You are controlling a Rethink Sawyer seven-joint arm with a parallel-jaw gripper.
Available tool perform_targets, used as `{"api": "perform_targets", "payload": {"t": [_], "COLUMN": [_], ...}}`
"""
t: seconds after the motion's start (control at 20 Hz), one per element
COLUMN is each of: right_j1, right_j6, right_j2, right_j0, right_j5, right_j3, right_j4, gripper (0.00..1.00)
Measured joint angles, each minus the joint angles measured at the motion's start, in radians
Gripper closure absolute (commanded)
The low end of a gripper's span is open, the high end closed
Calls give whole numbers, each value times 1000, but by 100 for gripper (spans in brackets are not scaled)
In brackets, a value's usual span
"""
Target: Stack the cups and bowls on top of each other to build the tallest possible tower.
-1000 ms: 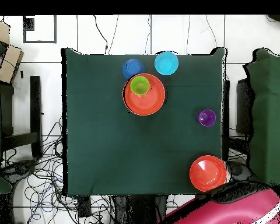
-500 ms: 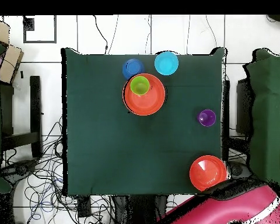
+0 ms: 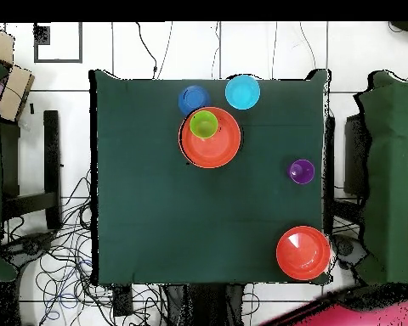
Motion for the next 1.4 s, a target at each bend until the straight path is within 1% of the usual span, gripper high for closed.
{"api": "perform_targets", "payload": {"t": [0.05,0.1,0.2,0.3,0.35,0.45,0.5,0.55,0.7,0.75,0.85,0.9,1.05,1.2,1.25,1.4], "right_j1": [-16,-47,-80,-147,-164,-213,-234,-281,-333,-362,-395,-417,-454,-465,-474,-477], "right_j6": [0,-1,-1,-1,-1,-1,-1,-1,-1,-1,-1,-1,-1,-1,-1,-1], "right_j2": [-9,-30,-56,-117,-132,-177,-198,-242,-292,-317,-338,-347,-349,-342,-318,-275], "right_j0": [-42,-122,-203,-327,-349,-395,-405,-410,-393,-382,-376,-379,-402,-417,-439,-468], "right_j5": [-16,-41,-64,-89,-92,-98,-100,-101,-100,-101,-101,-101,-101,-94,-73,-36], "right_j3": [9,24,36,52,54,60,63,67,67,68,68,68,68,70,75,86], "right_j4": [-9,-32,-65,-144,-164,-230,-261,-327,-401,-444,-495,-531,-601,-615,-615,-615], "gripper": [0,0,0,0,0,0,0,0,0,0,0,0,0,0,0,0]}}
